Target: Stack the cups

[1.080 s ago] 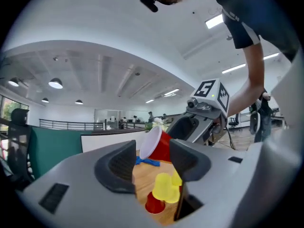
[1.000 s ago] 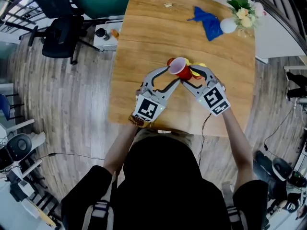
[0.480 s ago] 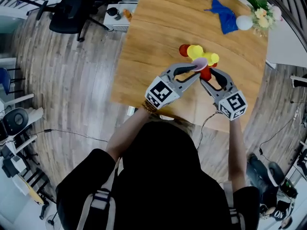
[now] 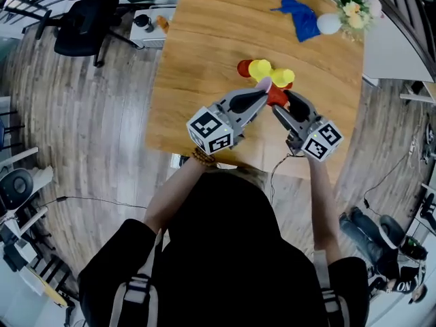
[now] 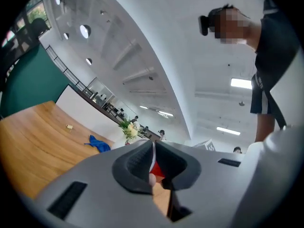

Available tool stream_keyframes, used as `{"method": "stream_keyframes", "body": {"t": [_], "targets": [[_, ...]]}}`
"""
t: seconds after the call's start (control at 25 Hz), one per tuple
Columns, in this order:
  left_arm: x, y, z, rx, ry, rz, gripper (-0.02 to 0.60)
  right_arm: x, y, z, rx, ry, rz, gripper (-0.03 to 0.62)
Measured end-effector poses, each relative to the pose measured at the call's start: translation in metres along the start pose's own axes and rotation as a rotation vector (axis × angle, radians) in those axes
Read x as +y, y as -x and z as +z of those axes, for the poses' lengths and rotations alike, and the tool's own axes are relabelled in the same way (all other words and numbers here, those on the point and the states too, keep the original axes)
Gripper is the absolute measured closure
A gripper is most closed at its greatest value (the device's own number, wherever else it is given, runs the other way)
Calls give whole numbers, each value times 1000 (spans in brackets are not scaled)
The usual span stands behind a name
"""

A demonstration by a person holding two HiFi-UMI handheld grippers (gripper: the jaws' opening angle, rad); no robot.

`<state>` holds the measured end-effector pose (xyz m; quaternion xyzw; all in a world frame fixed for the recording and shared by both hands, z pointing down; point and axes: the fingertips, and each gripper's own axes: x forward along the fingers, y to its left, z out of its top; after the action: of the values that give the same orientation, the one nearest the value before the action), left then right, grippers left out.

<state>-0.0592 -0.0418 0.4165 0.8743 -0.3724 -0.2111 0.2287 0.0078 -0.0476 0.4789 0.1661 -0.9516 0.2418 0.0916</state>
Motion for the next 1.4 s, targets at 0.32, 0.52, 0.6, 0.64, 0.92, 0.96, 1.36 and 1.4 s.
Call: {"method": "stream_keyframes", "body": {"t": [0.32, 0.52, 0.6, 0.64, 0.92, 0.96, 1.36, 1.4], "targets": [[16, 3, -2, -89, 224, 14, 546, -4, -4, 3, -41, -43, 18, 333], [30, -2, -21, -29, 244, 73, 543, -20, -1, -3, 76, 17, -36, 346], [35, -3, -31, 27, 218, 107, 541, -34, 2, 3, 167, 84, -81, 347], [37, -2, -35, 55, 184, 126, 541, -43, 4, 7, 224, 132, -113, 347], [36, 1, -59, 243, -98, 191, 541, -94, 1, 30, 702, 511, -259, 345], [35, 1, -61, 253, -119, 190, 541, -98, -2, 29, 751, 530, -255, 345], [22, 1, -64, 291, -240, 178, 541, -122, -38, 10, 1083, 701, -232, 344], [21, 2, -65, 294, -248, 176, 541, -123, -38, 9, 1108, 719, -241, 344]]}}
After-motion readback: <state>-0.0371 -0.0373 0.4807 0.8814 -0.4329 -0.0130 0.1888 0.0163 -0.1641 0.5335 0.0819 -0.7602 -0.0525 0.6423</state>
